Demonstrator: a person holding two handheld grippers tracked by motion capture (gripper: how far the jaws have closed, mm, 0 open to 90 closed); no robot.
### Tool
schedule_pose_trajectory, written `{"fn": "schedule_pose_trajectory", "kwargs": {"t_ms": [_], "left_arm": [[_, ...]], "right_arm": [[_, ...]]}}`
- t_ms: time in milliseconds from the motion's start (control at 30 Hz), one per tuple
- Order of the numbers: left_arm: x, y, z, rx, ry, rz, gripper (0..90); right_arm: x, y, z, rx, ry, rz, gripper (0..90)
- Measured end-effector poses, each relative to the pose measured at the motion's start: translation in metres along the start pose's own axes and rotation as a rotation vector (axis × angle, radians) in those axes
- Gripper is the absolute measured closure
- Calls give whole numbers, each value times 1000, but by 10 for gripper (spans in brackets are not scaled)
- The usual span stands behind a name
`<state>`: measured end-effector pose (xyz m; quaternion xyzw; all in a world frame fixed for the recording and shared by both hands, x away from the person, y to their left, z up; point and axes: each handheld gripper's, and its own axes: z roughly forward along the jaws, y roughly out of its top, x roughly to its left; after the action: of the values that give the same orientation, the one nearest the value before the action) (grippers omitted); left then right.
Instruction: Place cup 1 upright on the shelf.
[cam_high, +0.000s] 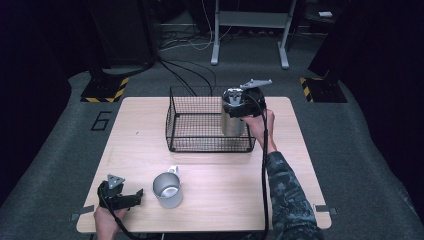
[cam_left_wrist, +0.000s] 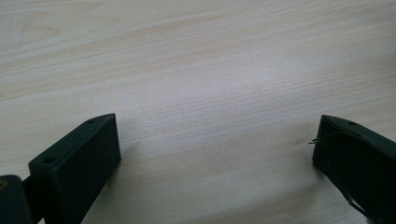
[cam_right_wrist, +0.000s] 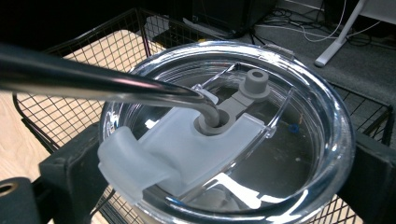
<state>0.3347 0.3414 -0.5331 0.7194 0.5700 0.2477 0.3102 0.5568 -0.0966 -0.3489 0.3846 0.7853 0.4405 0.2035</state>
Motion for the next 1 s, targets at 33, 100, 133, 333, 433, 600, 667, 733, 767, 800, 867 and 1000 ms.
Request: {"fn": "schedule_pose_trajectory", "kwargs": {"t_ms": [33, 100, 133, 333, 433, 600, 667, 733, 767, 800, 867, 1000], "left_arm": [[0, 0, 0, 5, -1, 6, 9], [0, 0, 0, -2, 1, -3, 9], [0, 0, 0, -2, 1, -2, 9], [0, 0, 0, -3, 1, -3, 9], [0, 0, 0, -2, 1, -2, 9], [0, 0, 0, -3, 1, -3, 9], [0, 0, 0, -3, 1, -3, 9], [0, 0, 0, -3, 1, -2, 9], [0, 0, 0, -3, 1, -3, 9], [0, 0, 0, -3, 1, -3, 10], [0, 0, 0, -3, 1, -3, 9], [0, 0, 0, -3, 1, -2, 9]], "right_arm": [[-1, -1, 1, 0, 2, -10, 35], [-1, -3, 3, 11, 3, -1, 35], [-1, -4, 5, 11, 5, -3, 35], [-1, -7, 8, 17, 7, 7, 35], [-1, -9, 10, 25, 11, 0, 35], [0, -13, 13, 34, 8, 1, 35], [0, -14, 14, 41, 8, 4, 35], [-1, -16, 16, 42, 8, 9, 35], [-1, -17, 16, 45, 8, 3, 35], [-1, -18, 17, 49, 7, 4, 35], [-2, -19, 18, 54, 9, 12, 35], [-2, -20, 20, 55, 0, 27, 35]]}}
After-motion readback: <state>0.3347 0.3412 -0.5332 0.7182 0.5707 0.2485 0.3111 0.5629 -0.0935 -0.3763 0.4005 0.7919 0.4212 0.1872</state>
